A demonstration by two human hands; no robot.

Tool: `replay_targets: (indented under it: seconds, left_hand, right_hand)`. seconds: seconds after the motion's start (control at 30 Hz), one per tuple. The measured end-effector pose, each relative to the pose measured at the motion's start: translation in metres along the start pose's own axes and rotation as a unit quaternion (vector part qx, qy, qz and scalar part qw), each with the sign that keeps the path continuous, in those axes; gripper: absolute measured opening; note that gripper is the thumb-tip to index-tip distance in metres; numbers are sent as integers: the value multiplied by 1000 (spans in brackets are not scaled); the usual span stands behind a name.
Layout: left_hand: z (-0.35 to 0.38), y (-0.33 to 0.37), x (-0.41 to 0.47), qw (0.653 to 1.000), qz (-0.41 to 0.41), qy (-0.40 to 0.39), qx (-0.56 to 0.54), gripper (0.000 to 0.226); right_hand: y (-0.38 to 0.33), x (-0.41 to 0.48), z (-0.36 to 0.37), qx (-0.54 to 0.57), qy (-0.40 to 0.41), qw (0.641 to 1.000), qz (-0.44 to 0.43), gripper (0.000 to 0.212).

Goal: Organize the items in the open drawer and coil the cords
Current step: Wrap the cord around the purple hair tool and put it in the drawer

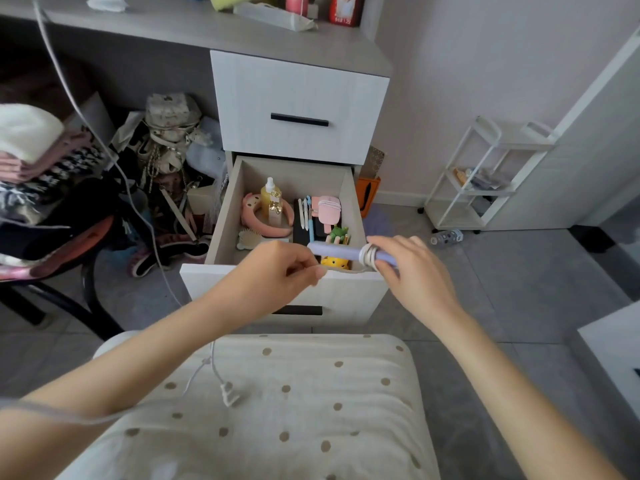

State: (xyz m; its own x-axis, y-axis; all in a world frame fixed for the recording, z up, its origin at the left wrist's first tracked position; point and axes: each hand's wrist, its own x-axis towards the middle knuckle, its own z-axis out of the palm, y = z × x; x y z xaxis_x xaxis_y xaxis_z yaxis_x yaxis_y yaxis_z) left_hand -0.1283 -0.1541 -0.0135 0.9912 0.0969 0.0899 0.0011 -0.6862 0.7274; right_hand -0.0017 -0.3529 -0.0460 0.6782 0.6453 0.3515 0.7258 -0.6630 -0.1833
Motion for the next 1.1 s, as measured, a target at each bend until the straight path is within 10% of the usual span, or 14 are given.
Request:
replay_targets:
  seconds: [0.4, 0.9, 1.1]
  left_hand:
    - [-18, -22, 23, 995, 18, 92, -13, 21]
    - [-6, -28, 40, 967, -116, -63, -218, 10]
    - [-1, -26, 35, 990, -106, -27, -92, 28]
  right_hand:
    - [-45, -11, -19, 13, -123, 969, -214, 38]
    - [-79, -17, -30, 496, -135, 857, -16, 50]
    - [-78, -17, -30, 516, -67, 854, -1, 43]
